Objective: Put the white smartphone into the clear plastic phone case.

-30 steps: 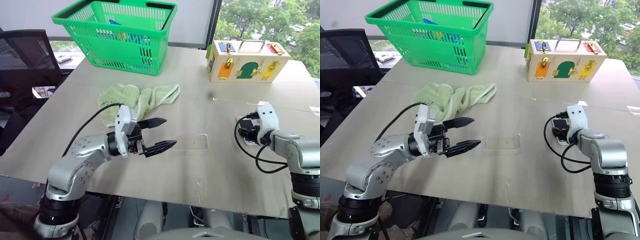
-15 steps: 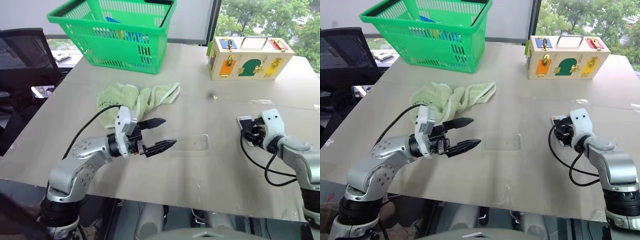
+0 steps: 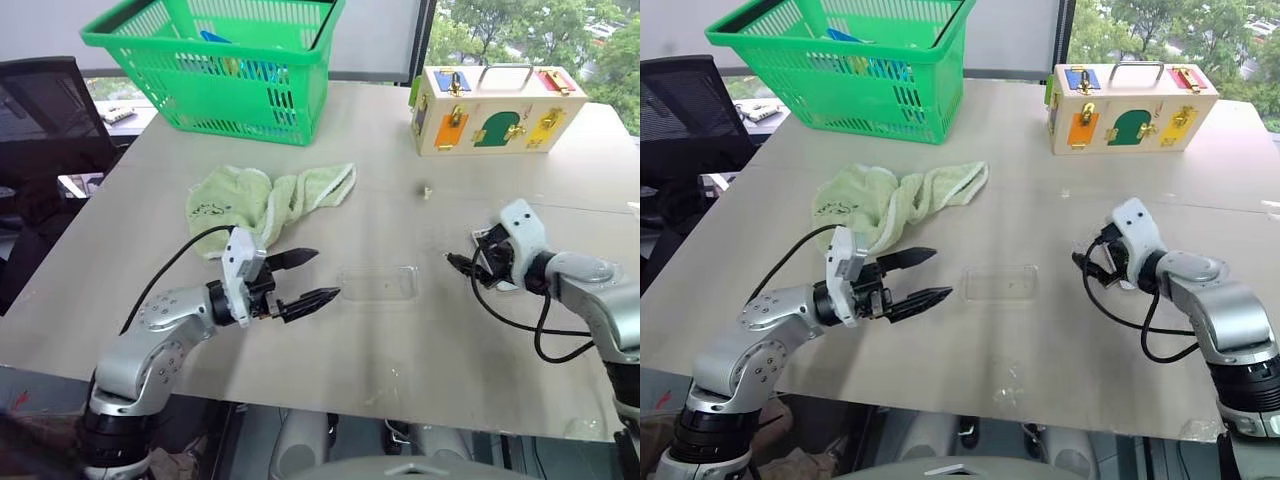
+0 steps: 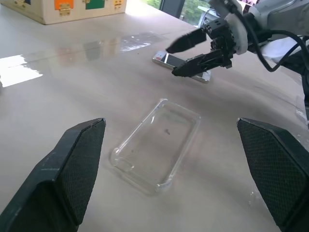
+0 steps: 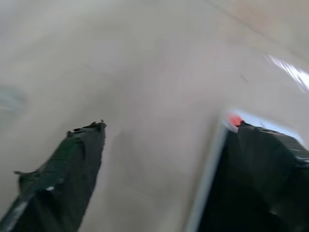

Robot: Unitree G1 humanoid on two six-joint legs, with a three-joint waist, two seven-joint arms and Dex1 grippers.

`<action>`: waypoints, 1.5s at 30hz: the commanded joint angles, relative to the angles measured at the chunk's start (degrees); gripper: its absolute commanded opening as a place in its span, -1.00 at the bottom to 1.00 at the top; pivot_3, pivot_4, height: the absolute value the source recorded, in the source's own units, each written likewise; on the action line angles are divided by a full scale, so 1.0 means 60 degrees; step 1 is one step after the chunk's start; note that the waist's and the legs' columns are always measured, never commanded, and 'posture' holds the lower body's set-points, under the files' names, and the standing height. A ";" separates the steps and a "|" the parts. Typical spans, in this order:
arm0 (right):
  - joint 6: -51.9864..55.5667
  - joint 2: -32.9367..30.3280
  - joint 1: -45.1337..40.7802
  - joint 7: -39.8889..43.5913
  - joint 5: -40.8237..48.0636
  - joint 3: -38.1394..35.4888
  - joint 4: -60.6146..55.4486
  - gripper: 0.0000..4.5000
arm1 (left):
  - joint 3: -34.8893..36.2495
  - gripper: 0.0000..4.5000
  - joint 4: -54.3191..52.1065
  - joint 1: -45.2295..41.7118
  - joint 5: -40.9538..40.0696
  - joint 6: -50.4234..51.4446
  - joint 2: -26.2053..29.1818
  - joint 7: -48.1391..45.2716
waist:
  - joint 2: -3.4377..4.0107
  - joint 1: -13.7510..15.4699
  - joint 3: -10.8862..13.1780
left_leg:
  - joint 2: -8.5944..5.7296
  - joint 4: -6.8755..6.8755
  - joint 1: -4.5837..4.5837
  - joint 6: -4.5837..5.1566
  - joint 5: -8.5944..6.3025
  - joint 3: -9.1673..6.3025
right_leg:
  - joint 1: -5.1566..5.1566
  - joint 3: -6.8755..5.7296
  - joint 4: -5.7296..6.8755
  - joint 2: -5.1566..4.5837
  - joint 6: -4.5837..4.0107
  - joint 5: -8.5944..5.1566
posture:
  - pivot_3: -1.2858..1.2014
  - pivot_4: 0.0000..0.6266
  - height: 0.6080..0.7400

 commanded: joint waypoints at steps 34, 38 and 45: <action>-0.1001 -0.0581 -0.1120 0.2329 0.0447 0.0273 0.1545 0.27 | 0.0366 1.00 -0.0501 0.0173 -0.0367 0.0135 0.0185 0.0337 | -0.0110 -0.0141 -0.0061 | 0.0025 -0.0041 0.0175 -0.0047 -0.0031 0.0034 | 0.0105 -0.0052 -0.0022 -0.0133 -0.0006 0.0000 | 0.03 -0.52 1.00; -0.0787 -0.0623 -0.1472 0.3017 0.1128 0.0529 0.0164 0.23 | 0.0383 1.00 -0.0398 0.0206 -0.0372 0.0130 0.0314 0.0148 | -0.0015 -0.0187 0.0013 | 0.0010 -0.0059 0.0170 -0.0037 -0.0024 0.0059 | 0.0068 -0.0058 0.0001 -0.0142 0.0002 0.0028 | 0.03 -0.52 1.00; -0.2032 -0.1383 -0.2773 0.4432 -0.0803 0.4557 -0.1003 0.23 | 0.0341 1.00 -0.0075 0.0161 -0.0106 -0.0094 0.0697 -0.0433 | -0.0015 -0.0088 0.0015 | 0.0032 -0.0090 0.0130 -0.0071 -0.0044 0.0050 | 0.0003 -0.0054 0.0002 -0.0028 0.0026 0.0006 | 0.03 -0.52 1.00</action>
